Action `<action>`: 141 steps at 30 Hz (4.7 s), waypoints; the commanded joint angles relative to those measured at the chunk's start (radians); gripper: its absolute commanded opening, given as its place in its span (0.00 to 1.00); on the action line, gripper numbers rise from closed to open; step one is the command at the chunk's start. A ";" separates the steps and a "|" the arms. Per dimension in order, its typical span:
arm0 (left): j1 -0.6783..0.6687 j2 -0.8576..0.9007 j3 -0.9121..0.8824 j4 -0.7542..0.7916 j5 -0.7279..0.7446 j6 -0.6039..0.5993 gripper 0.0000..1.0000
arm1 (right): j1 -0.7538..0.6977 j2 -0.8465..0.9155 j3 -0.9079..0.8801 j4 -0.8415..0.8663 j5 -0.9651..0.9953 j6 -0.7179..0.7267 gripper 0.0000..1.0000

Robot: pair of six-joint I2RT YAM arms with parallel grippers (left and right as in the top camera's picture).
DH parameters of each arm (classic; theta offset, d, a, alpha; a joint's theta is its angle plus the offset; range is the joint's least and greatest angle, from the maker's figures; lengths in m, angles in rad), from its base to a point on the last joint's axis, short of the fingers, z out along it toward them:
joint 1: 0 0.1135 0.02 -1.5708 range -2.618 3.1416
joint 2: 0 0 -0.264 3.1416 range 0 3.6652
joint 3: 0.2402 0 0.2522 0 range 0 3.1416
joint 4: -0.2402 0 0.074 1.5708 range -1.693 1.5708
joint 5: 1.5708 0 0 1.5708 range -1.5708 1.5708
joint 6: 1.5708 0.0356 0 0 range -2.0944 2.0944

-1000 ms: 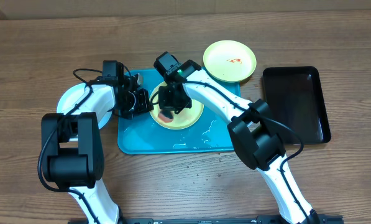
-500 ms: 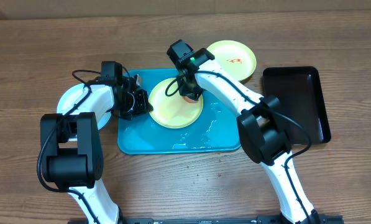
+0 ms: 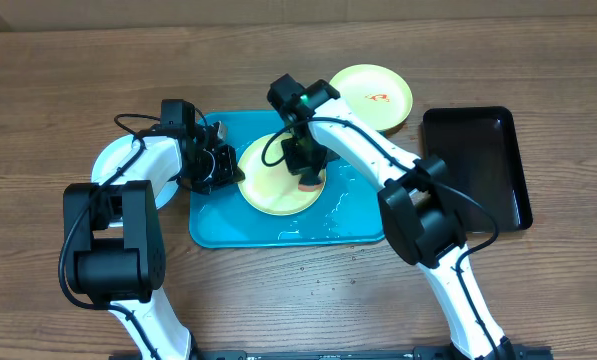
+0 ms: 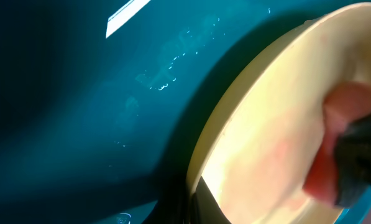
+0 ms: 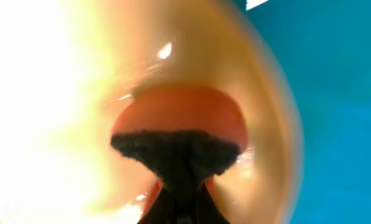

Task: Clean dirty plates on tray and stack at the side
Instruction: 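Scrub the left yellow plate with the sponge while left gripper holds rim, then raise the sponge and lift the yellow plate with the left gripper, then carry the yellow plate left and set it on the white plate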

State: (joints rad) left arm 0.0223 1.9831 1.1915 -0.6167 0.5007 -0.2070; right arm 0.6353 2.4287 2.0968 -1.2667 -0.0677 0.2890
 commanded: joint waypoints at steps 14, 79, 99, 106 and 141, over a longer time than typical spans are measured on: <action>0.012 0.025 -0.037 -0.015 -0.085 0.000 0.04 | 0.056 0.020 -0.100 0.325 -0.215 0.154 0.04; -0.548 -0.646 0.002 0.029 -1.865 0.064 0.04 | -0.201 -0.252 0.394 -0.127 -0.108 0.052 0.04; -0.415 -0.646 0.002 -0.219 -1.235 -0.064 0.04 | -0.201 -0.252 0.394 -0.136 -0.108 0.051 0.04; -0.064 -0.646 0.002 -0.248 -0.744 -0.036 0.04 | -0.201 -0.252 0.394 -0.138 -0.108 0.051 0.04; 0.508 -0.212 0.085 -0.183 -0.421 0.008 0.47 | -0.199 -0.252 0.394 -0.185 -0.108 0.051 0.04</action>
State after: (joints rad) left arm 0.5320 1.7695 1.1995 -0.7685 0.0612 -0.2066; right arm 0.4366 2.1815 2.4851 -1.4586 -0.1783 0.3431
